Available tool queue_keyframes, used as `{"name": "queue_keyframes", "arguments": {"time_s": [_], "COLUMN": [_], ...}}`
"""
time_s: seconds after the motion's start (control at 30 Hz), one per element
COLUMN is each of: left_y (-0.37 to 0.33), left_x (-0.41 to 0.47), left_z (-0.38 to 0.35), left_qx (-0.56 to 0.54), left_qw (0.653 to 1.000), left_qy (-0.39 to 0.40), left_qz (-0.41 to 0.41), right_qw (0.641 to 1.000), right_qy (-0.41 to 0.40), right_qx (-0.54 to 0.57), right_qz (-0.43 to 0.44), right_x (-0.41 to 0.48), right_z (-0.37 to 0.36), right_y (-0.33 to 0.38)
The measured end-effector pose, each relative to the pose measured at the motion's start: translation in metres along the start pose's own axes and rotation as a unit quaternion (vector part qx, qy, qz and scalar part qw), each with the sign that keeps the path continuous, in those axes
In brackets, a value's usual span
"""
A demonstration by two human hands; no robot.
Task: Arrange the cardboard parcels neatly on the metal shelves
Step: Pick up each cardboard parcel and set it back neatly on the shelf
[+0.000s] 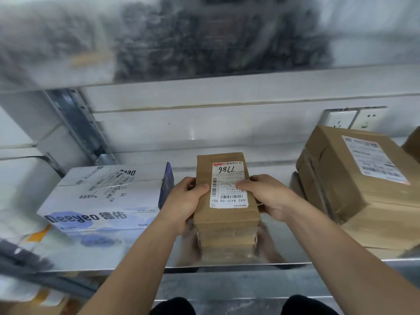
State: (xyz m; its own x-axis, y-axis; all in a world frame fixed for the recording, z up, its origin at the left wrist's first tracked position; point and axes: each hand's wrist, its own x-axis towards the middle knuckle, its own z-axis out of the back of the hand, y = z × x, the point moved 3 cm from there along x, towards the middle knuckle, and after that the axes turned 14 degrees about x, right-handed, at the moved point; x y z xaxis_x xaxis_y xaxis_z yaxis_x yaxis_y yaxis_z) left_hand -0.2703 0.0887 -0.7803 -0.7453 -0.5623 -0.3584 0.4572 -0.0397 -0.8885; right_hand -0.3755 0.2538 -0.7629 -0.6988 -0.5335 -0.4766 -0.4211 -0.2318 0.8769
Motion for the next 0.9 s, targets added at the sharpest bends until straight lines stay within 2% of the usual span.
{"name": "queue_keyframes", "arguments": {"time_s": [0.43,0.6,0.73,0.9], "left_y": [-0.007,-0.016,-0.026,-0.035], "left_x": [-0.004,-0.011,-0.020,-0.024], "left_z": [0.006,0.014,0.022,0.029], "left_qx": [0.009,-0.046,-0.089,-0.160], "left_qw": [1.000,0.996,0.988,0.977], "left_qy": [0.019,-0.004,0.006,0.028], "left_qz": [-0.006,-0.072,-0.129,-0.135], "right_qw": [0.999,0.992,0.982,0.976], "right_qy": [0.014,0.013,0.035,0.024], "right_qx": [0.050,0.098,0.154,0.193], "right_qz": [0.010,0.075,0.105,0.102], "right_x": [0.001,-0.006,-0.016,-0.020], "right_z": [0.001,0.004,0.003,0.006], "right_y": [-0.003,0.005,0.021,0.032]}}
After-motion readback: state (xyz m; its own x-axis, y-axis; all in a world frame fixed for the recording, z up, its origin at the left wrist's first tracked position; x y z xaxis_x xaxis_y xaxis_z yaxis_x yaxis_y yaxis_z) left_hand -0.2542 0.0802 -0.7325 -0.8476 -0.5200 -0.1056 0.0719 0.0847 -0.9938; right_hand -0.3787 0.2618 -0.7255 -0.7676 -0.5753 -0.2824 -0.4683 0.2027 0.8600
